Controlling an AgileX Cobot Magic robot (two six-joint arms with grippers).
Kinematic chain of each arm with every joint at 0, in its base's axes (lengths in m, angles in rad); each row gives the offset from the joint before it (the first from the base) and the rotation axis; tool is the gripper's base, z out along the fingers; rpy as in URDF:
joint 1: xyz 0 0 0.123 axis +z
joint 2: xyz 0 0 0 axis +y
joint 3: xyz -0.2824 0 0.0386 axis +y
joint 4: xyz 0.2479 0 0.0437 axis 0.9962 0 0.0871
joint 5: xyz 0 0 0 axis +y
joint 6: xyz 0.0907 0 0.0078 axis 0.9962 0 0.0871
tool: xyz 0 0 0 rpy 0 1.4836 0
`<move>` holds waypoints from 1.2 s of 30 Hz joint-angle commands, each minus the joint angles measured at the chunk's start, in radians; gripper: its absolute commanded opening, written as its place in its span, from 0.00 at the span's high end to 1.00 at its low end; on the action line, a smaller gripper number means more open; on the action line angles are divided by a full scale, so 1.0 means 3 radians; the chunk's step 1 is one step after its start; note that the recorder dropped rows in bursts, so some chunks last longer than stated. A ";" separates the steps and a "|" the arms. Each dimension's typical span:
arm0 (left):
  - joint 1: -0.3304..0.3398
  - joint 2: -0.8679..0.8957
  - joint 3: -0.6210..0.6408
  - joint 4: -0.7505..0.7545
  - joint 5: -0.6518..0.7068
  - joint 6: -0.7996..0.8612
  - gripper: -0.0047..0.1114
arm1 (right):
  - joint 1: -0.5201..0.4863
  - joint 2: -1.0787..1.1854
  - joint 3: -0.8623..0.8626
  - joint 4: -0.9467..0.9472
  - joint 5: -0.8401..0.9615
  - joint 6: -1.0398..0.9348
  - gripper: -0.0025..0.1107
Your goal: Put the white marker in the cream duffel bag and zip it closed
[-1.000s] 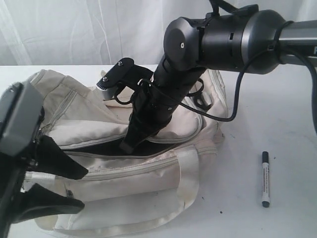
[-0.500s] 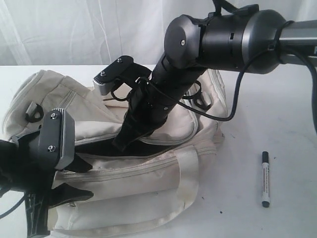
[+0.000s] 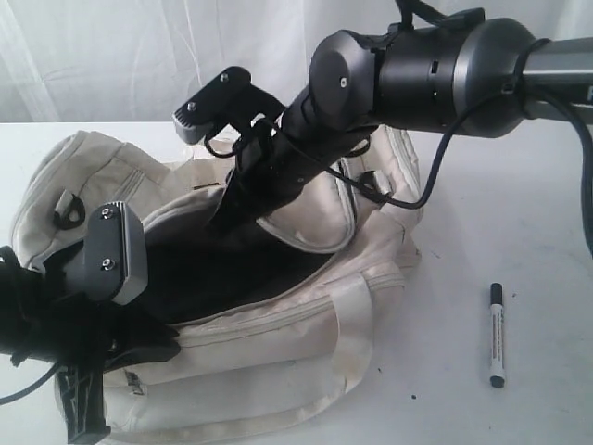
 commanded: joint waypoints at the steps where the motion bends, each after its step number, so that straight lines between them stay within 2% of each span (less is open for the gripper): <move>1: -0.0028 -0.0001 0.0009 -0.0090 0.0149 -0.0088 0.96 | -0.0148 -0.0036 0.0001 -0.0284 -0.0696 0.0036 0.98; 9: -0.0028 -0.0001 0.0009 -0.0090 0.0149 -0.0102 0.96 | -0.0530 -0.0036 0.0001 -0.0600 -0.1242 0.0029 0.98; 16: -0.0028 -0.0001 0.0009 -0.0090 0.0149 -0.0108 0.96 | -0.0876 -0.0007 0.0001 -0.0607 -0.1678 0.0029 0.98; 19: -0.0028 -0.0001 0.0009 -0.0090 0.0156 -0.0129 0.96 | -0.1016 0.0181 0.0001 -0.0607 -0.2150 0.0029 0.98; 23: -0.0028 -0.0001 0.0009 -0.0090 0.0162 -0.0128 0.96 | -0.1074 0.0495 0.0001 -0.0607 -0.2707 0.0023 0.98; 27: -0.0028 -0.0001 0.0009 -0.0090 0.0162 -0.0128 0.96 | -0.1140 0.0853 0.0001 -0.0594 -0.2870 -0.0007 0.98; 32: -0.0028 -0.0001 0.0009 -0.0090 0.0162 -0.0128 0.96 | -0.1148 0.0909 0.0001 -0.0565 -0.2904 0.0169 0.98; 36: -0.0028 -0.0001 0.0009 -0.0090 0.0136 -0.0244 0.96 | -0.1161 0.1053 0.0001 -0.0457 -0.2950 0.0428 0.89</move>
